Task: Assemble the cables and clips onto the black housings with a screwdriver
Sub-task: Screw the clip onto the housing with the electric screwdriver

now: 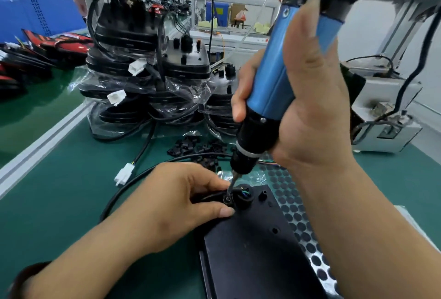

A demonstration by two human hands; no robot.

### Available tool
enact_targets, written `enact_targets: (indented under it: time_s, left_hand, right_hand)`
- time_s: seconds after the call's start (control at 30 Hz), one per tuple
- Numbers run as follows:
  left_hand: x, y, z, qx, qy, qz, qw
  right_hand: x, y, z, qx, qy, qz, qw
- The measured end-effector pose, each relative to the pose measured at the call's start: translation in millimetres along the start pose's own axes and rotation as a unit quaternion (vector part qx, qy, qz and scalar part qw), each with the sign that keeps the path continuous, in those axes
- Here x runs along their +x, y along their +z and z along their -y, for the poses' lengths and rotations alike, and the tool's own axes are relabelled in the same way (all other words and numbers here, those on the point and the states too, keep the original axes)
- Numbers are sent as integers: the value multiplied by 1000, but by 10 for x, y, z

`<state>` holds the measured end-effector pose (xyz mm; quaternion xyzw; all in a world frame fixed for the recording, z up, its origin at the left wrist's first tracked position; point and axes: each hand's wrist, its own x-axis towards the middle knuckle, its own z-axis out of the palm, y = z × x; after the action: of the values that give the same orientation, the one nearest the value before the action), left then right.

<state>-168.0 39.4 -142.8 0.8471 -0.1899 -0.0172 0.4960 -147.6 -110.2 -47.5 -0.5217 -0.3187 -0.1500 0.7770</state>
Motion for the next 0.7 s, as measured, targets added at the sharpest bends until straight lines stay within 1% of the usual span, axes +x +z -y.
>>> enact_targets:
  time_s: [0.1, 0.23, 0.4, 0.6, 0.7]
  left_hand:
    - [6, 11, 17, -9, 0, -13, 1000]
    - [0, 19, 3, -22, 1, -12, 1000]
    - [0, 8, -6, -7, 8, -13, 1000]
    - [11, 1, 6, -10, 7, 0, 1000]
    - [13, -2, 2, -5, 14, -7, 1000]
  right_hand:
    - [-7, -12, -31, -14, 5, -8, 1000]
    - [-17, 20, -45, -13, 14, -4, 1000]
    - [-40, 35, -68, -14, 26, -8, 1000]
    - [-49, 71, -68, -16, 18, 12, 1000]
    - [-51, 76, -66, -16, 18, 20, 1000]
